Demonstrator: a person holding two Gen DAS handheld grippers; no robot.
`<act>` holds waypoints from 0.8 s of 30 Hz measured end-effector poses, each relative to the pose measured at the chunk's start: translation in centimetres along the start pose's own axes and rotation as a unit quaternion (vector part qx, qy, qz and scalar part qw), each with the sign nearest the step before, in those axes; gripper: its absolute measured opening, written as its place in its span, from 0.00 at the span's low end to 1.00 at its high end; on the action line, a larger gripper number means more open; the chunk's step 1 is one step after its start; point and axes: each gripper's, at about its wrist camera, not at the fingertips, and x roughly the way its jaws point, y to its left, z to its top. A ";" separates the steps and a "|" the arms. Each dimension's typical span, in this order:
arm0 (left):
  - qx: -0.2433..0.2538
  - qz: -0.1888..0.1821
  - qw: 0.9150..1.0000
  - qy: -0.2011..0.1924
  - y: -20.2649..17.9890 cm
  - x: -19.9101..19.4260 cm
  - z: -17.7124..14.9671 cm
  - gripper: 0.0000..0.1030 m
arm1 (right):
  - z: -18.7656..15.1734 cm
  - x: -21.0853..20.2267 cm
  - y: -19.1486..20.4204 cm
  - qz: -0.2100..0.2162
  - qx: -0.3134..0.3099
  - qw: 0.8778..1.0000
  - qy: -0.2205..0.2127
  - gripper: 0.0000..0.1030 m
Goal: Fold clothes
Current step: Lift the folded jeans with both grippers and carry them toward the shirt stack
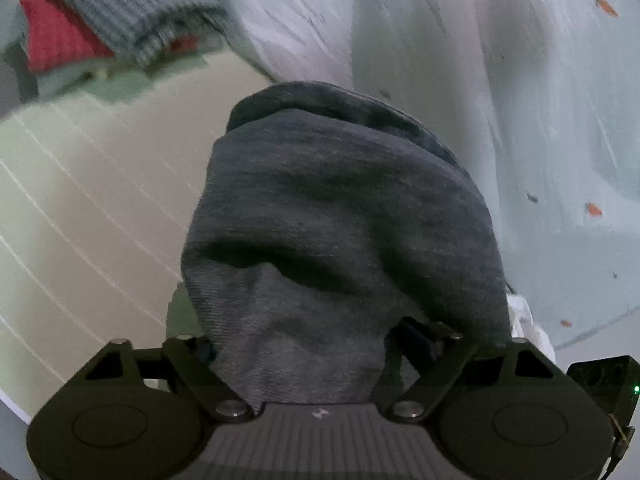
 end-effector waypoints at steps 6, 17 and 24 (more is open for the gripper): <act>-0.007 -0.006 0.999 -0.044 4.7 -3.1 8.7 0.76 | 3.3 7.7 6.3 0.031 -0.008 0.999 -0.013 0.43; 0.077 0.029 0.981 -0.177 8.7 -10.1 27.9 0.76 | 13.6 24.0 14.6 0.179 0.046 0.980 -0.069 0.43; 0.086 0.117 0.962 -0.231 13.5 -6.3 38.9 0.84 | 18.4 35.6 13.2 0.159 0.141 0.973 -0.086 0.55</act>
